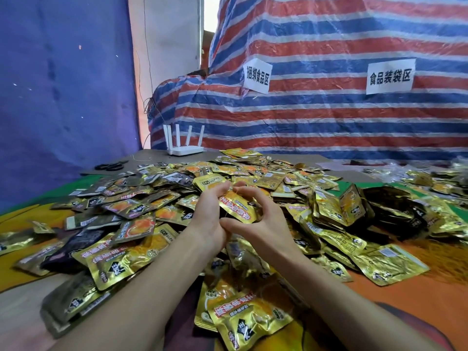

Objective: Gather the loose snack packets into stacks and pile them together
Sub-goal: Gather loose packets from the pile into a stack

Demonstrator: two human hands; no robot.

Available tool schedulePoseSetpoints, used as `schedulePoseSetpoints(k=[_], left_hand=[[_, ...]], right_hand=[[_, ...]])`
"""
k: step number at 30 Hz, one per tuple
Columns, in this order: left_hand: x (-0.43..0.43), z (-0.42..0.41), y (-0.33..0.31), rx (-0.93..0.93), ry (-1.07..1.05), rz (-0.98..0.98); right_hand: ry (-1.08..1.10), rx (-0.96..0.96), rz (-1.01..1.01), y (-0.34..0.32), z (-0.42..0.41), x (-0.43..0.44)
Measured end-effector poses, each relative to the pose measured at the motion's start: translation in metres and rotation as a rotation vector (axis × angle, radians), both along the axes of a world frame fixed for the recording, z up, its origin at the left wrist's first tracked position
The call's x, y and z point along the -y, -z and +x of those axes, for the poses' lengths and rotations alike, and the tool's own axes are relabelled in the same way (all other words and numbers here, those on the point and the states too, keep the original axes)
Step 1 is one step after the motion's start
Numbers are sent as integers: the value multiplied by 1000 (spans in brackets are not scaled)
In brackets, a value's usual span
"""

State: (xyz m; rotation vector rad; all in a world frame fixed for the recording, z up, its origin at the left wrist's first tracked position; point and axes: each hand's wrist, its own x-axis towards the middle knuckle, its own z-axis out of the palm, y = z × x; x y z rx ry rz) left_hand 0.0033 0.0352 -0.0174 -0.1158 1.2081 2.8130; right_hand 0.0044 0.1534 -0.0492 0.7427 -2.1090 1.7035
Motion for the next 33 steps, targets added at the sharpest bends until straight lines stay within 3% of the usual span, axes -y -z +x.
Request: schedulePoseSetpoints(k=[8,11,14,17,21,25,33], left_hand=[[-2,-1,-1,5,21,-10],[-3,-1,2,3,17,-68],[-4,-5,10,-42,-47,-249],[-6,-6,11,-65,-25,-305],[-10,-4,8,-117,70,-363],[-12,-2,10,-210,100,-399],[3,-8,11,-220,-121,-385]], right_hand=[[73,-43,90,-10,4,-3],[146,-49,315,-19,7,-14],[193,-53,521,-24,8,-20],[91,24,444,-24,6,-21],[126,67,363,-29,7,-28],[302,43,377,-43,6,-48],[881,34,556,-69,-38,-119]])
